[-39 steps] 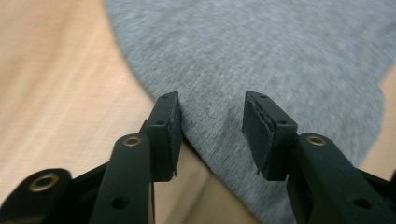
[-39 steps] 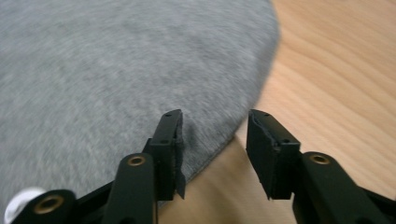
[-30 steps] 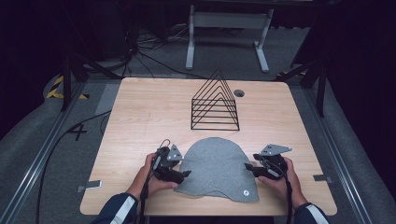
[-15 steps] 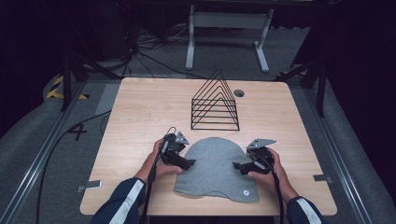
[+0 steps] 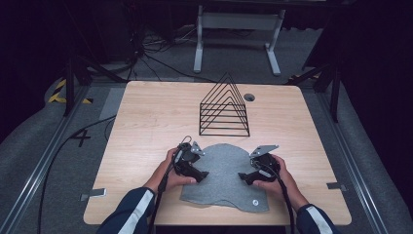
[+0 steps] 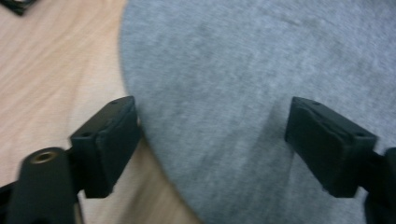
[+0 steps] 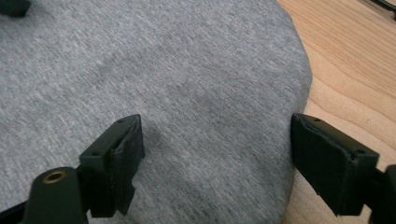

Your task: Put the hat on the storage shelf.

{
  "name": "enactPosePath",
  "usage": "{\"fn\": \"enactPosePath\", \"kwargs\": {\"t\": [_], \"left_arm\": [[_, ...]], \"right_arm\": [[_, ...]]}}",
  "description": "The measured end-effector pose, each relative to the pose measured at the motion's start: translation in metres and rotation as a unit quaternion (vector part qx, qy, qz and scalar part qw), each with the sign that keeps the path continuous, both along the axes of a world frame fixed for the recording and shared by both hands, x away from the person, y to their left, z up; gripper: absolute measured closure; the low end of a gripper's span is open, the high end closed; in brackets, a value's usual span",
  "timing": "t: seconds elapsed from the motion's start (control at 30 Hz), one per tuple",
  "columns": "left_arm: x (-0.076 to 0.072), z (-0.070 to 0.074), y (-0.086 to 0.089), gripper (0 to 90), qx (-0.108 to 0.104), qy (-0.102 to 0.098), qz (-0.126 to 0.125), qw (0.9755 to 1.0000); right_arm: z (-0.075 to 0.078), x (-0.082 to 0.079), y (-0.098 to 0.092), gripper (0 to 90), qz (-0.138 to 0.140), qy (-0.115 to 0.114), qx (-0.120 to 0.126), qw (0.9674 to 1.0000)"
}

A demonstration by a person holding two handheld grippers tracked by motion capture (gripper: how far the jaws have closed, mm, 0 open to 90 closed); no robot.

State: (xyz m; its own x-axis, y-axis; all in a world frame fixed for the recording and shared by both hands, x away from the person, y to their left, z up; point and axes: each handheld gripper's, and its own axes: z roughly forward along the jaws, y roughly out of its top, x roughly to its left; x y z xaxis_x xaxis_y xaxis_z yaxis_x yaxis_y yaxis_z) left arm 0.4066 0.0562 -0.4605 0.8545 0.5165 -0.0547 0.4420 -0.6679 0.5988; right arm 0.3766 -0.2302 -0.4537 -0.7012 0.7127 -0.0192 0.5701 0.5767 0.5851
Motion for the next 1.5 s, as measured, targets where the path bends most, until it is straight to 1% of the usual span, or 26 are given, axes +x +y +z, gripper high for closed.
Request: {"fn": "enactPosePath", "kwargs": {"t": [0.03, 0.1, 0.17, 0.23, 0.27, 0.4, 0.47, 0.57, 0.6, 0.63, 0.7, 0.77, 0.8, 0.83, 0.87, 0.9, 0.93, 0.97, 1.07, 1.17, 1.27, 1.37, 1.4, 1.43, 1.47, 1.5], "left_arm": [[0.004, 0.000, 0.002, 20.1, -0.003, 0.001, 0.008, 1.0000], [0.011, 0.000, 0.003, 18.7, -0.017, 0.016, 0.015, 0.9996], [0.016, 0.002, 0.000, 18.5, -0.006, 0.019, 0.012, 0.9997], [0.016, 0.001, -0.004, 18.5, 0.007, 0.006, 0.005, 0.9999], [0.016, 0.002, -0.007, 18.5, 0.019, -0.001, -0.001, 0.9998], [0.018, 0.003, -0.011, 20.0, 0.021, 0.005, -0.002, 0.9998], [0.019, 0.003, -0.013, 20.8, 0.019, 0.003, -0.002, 0.9998], [0.019, 0.005, -0.015, 28.2, 0.017, 0.001, 0.001, 0.9998], [0.019, 0.006, -0.016, 30.1, 0.020, 0.003, -0.007, 0.9998], [0.018, 0.006, -0.017, 33.7, 0.020, 0.001, -0.008, 0.9998], [0.017, 0.008, -0.018, 40.6, 0.024, 0.007, -0.020, 0.9995], [0.017, 0.011, -0.019, 51.7, 0.031, 0.013, -0.030, 0.9990], [0.017, 0.011, -0.019, 56.0, 0.031, 0.013, -0.030, 0.9990], [0.017, 0.011, -0.019, 56.0, 0.032, 0.015, -0.033, 0.9989], [0.017, 0.011, -0.020, 66.5, 0.024, 0.020, -0.036, 0.9989], [0.017, 0.011, -0.020, 70.7, 0.024, 0.020, -0.036, 0.9989], [0.017, 0.011, -0.019, 70.7, 0.022, 0.025, -0.046, 0.9984], [0.018, 0.011, -0.019, 75.7, 0.018, 0.024, -0.052, 0.9982], [0.018, 0.012, -0.019, 83.3, 0.022, 0.026, -0.059, 0.9977], [0.016, 0.014, -0.019, 84.3, 0.025, 0.022, -0.062, 0.9975], [0.015, 0.019, -0.018, 85.0, 0.015, 0.013, -0.062, 0.9979], [0.013, 0.034, -0.016, 85.1, 0.010, 0.008, -0.065, 0.9978], [0.013, 0.039, -0.015, 85.2, 0.014, -0.003, -0.071, 0.9974], [0.013, 0.039, -0.015, 85.2, 0.014, -0.003, -0.071, 0.9974], [0.013, 0.047, -0.015, 85.2, 0.018, -0.009, -0.074, 0.9971], [0.012, 0.053, -0.015, 85.2, 0.015, -0.015, -0.075, 0.9970]], "right_arm": [[0.000, 0.001, 0.000, 22.1, 0.001, 0.001, 0.004, 1.0000], [0.001, 0.004, -0.002, 25.7, -0.007, -0.001, 0.011, 0.9999], [0.001, 0.008, -0.002, 25.6, -0.010, -0.007, 0.013, 0.9999], [0.002, 0.013, -0.001, 24.5, -0.014, -0.004, 0.017, 0.9997], [0.003, 0.015, 0.000, 24.8, -0.015, -0.005, 0.020, 0.9997], [0.001, 0.022, 0.006, 22.7, -0.014, -0.002, 0.006, 0.9999], [0.001, 0.022, 0.009, 24.3, -0.012, -0.002, 0.003, 0.9999], [0.003, 0.024, 0.012, 25.9, -0.011, 0.005, -0.005, 0.9999], [0.003, 0.024, 0.013, 27.8, -0.011, 0.007, -0.008, 0.9999], [0.004, 0.023, 0.014, 31.2, -0.008, 0.010, -0.008, 0.9999], [0.006, 0.021, 0.015, 39.8, 0.001, 0.011, -0.009, 0.9999], [0.007, 0.019, 0.017, 48.9, 0.008, 0.014, -0.008, 0.9998], [0.007, 0.019, 0.017, 48.9, 0.008, 0.014, -0.008, 0.9998], [0.008, 0.019, 0.017, 53.3, 0.014, 0.015, -0.007, 0.9998], [0.008, 0.017, 0.018, 61.8, 0.022, 0.018, -0.003, 0.9996], [0.008, 0.017, 0.018, 61.8, 0.022, 0.018, -0.003, 0.9996], [0.008, 0.017, 0.018, 65.3, 0.025, 0.020, -0.001, 0.9995], [0.008, 0.017, 0.017, 69.6, 0.030, 0.023, 0.005, 0.9993], [0.008, 0.015, 0.016, 82.4, 0.043, 0.014, 0.009, 0.9989], [0.009, 0.015, 0.014, 83.6, 0.042, 0.009, 0.010, 0.9990], [0.014, 0.014, 0.009, 84.1, 0.043, 0.003, 0.025, 0.9988], [0.022, 0.013, 0.008, 84.3, 0.051, -0.005, 0.022, 0.9985], [0.025, 0.012, 0.009, 84.3, 0.055, -0.009, 0.018, 0.9983], [0.029, 0.011, 0.009, 84.3, 0.059, -0.013, 0.016, 0.9981], [0.029, 0.011, 0.009, 84.3, 0.059, -0.013, 0.016, 0.9981], [0.034, 0.011, 0.009, 84.4, 0.063, -0.021, 0.017, 0.9977]]}}
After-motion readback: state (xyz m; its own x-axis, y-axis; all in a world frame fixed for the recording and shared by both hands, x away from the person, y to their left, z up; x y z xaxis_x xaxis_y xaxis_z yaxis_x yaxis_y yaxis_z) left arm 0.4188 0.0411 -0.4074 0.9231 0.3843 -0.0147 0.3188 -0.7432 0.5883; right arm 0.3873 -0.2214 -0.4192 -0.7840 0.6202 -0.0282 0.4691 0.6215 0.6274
